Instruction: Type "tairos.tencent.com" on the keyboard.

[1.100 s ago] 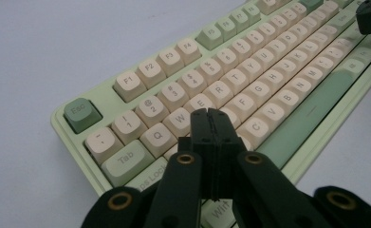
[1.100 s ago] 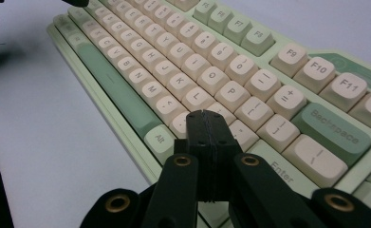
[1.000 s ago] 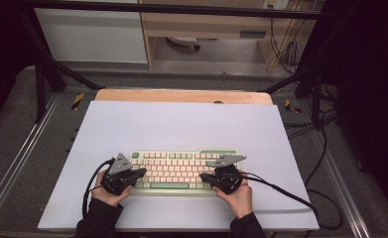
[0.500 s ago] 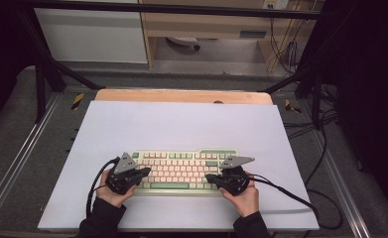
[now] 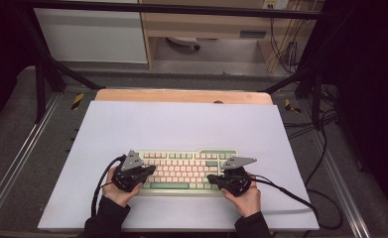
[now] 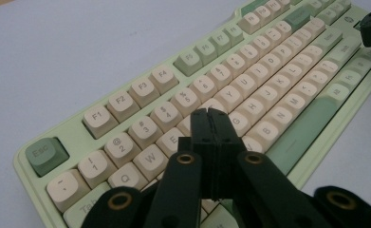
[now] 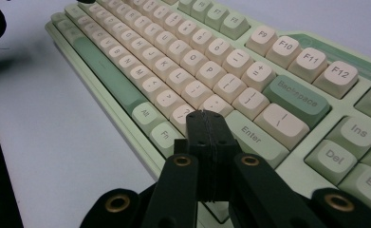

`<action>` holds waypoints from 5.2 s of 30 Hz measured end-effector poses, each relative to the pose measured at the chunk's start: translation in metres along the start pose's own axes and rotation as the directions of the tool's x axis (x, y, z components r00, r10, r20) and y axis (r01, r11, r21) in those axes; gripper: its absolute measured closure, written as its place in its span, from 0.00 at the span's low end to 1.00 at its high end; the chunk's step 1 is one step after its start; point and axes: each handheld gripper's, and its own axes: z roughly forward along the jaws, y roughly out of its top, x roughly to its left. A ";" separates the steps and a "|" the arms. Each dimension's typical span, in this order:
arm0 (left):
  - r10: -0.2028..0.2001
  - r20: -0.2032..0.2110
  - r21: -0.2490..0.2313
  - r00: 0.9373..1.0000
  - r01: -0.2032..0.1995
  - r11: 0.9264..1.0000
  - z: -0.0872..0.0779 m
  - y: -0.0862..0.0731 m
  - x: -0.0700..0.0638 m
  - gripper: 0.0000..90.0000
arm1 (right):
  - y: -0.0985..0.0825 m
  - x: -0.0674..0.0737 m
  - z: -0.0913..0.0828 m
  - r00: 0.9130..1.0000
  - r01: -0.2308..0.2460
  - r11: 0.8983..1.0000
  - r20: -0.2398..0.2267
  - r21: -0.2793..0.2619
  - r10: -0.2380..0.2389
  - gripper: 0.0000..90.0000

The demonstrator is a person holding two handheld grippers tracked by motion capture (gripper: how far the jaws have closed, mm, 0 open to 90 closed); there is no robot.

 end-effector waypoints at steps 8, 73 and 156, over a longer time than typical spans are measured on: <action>-0.005 0.003 -0.003 1.000 0.005 1.000 0.007 0.008 -0.002 1.00 | 0.000 0.000 0.000 1.000 0.001 1.000 -0.002 0.003 -0.001 1.00; 0.011 0.000 0.022 1.000 -0.011 1.000 0.031 0.007 -0.003 1.00 | -0.001 0.000 0.001 1.000 0.010 1.000 -0.005 0.008 -0.010 1.00; -0.035 -0.004 -0.007 0.999 0.035 0.999 -0.019 -0.025 0.020 1.00 | 0.008 0.018 0.015 0.998 0.025 1.000 -0.052 0.003 -0.025 1.00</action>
